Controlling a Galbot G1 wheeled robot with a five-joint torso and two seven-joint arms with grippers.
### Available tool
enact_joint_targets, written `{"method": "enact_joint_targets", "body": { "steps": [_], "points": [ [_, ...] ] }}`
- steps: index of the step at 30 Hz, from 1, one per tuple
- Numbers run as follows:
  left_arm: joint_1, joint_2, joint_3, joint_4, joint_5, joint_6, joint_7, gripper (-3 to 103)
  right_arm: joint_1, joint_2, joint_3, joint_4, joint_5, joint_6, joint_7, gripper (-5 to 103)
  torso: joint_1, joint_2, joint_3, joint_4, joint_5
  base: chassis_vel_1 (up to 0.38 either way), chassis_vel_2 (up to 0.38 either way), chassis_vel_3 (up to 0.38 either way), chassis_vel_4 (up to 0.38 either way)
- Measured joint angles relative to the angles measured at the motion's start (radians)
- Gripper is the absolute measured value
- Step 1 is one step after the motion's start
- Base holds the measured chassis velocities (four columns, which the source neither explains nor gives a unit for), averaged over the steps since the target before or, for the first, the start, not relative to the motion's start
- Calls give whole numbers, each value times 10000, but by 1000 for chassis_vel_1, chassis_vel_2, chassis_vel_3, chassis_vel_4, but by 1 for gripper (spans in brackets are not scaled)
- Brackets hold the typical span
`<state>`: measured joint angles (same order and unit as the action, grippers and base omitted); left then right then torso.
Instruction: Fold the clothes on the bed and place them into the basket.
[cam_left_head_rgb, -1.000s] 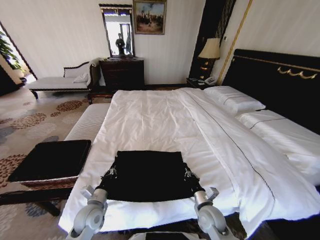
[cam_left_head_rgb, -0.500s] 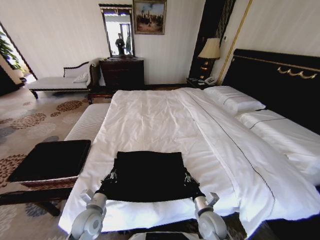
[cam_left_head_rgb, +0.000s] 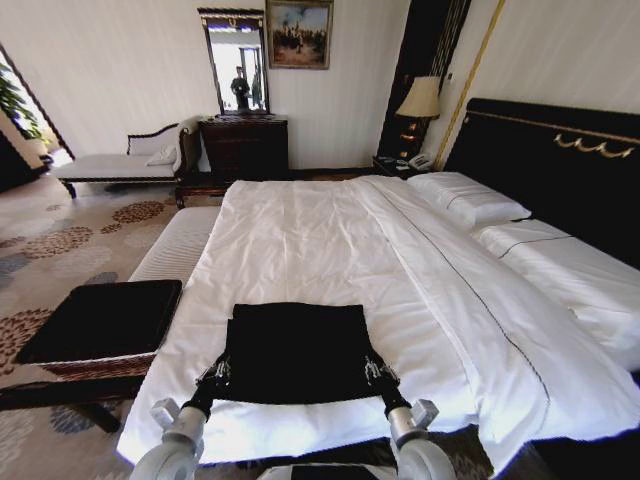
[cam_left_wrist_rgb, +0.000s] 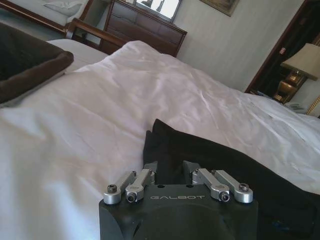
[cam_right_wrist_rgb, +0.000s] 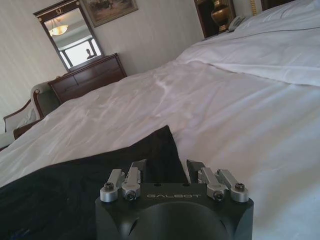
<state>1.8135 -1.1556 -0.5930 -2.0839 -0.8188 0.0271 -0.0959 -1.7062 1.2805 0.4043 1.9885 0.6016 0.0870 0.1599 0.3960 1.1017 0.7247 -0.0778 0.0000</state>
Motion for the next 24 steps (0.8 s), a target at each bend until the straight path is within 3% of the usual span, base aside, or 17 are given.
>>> {"method": "enact_joint_targets", "body": {
  "steps": [3,4,6,9,11,12,13,16,17,20,24],
  "points": [
    [76,53,-497,-212,-355,145,1,46,-116,-65,504,446,488,-77,53,59,1,0,1,0,0,0,0,0,0],
    [76,53,-497,-212,-355,145,1,46,-116,-65,504,446,488,-77,53,59,1,0,1,0,0,0,0,0,0],
    [-80,131,-683,-245,-565,255,-29,52,-207,-107,783,712,755,-151,57,70,1,0,1,1,1,0,0,0,0],
    [-781,266,-725,-136,-1025,567,-224,69,-261,-150,993,975,922,-267,66,80,0,1,1,-1,0,0,0,0,0],
    [-1056,304,-684,-43,-1170,667,-305,69,-261,-154,1011,999,927,-285,70,86,0,0,1,1,0,0,0,0,0],
    [-1613,377,-559,186,-1439,891,-475,80,-246,-158,1026,1012,931,-326,79,91,0,0,1,-1,-1,0,0,0,0],
    [-2046,441,-440,414,-1591,1036,-594,80,-222,-157,1026,1005,932,-355,97,96,1,0,2,-1,0,0,0,0,0],
    [-2755,563,-184,879,-1812,1238,-792,90,-165,-158,1004,915,932,-397,130,99,1,-1,2,-3,-1,0,0,0,0],
    [-3664,729,276,1598,-2162,1471,-976,95,-118,-133,905,729,809,-420,176,100,1,-3,3,0,0,0,0,0,0],
    [-4354,821,687,2156,-2323,1531,-1039,98,-113,-55,829,670,725,-431,198,100,1,-3,3,1,0,0,0,0,0],
    [-6217,856,1666,3753,-2659,1612,-1148,100,-59,157,595,541,515,-497,249,100,2,-3,3,-9,-2,0,0,0,0]
  ]
}}
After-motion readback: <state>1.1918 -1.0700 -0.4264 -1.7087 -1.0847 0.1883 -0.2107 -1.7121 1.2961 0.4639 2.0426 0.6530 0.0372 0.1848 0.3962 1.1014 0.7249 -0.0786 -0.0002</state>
